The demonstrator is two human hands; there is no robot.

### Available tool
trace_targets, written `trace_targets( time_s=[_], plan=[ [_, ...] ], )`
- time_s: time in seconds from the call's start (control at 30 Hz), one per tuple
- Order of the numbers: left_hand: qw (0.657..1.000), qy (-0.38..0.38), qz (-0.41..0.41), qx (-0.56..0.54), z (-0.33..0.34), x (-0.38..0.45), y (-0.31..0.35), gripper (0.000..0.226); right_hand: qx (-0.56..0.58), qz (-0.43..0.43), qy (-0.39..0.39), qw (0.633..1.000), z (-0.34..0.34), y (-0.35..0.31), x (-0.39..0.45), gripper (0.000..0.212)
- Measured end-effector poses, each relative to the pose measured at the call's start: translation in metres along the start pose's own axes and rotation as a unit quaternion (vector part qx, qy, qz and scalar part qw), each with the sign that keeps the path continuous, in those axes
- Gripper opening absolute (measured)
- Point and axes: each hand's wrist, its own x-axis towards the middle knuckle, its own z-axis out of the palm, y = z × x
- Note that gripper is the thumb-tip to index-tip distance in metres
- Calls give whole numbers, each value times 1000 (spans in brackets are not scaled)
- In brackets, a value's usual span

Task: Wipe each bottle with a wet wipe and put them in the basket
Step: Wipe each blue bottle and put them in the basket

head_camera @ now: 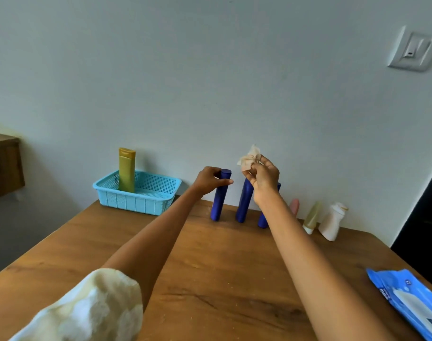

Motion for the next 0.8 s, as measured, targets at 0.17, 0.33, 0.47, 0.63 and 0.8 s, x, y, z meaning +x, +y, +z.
trace_targets(
  time_s=[0.17,0.33,0.47,0.63,0.8],
  plan=[
    [999,46,24,-15,-14,-39,4,31,-69,7,-57,996,-13,-2,-34,21],
    [992,93,16,-80,-35,-98,16,21,-149,36,-87,984,-26,19,-79,20],
    [994,66,5,-91,-52,-133,18,21,-230,96,-139,958,-39,31,-112,20],
    [994,29,9,-103,-57,-159,21,23,-289,190,-179,921,-46,38,-137,23],
    [997,21,18,-77,-57,-167,27,25,-362,226,-187,885,-51,44,-145,17]
  ],
)
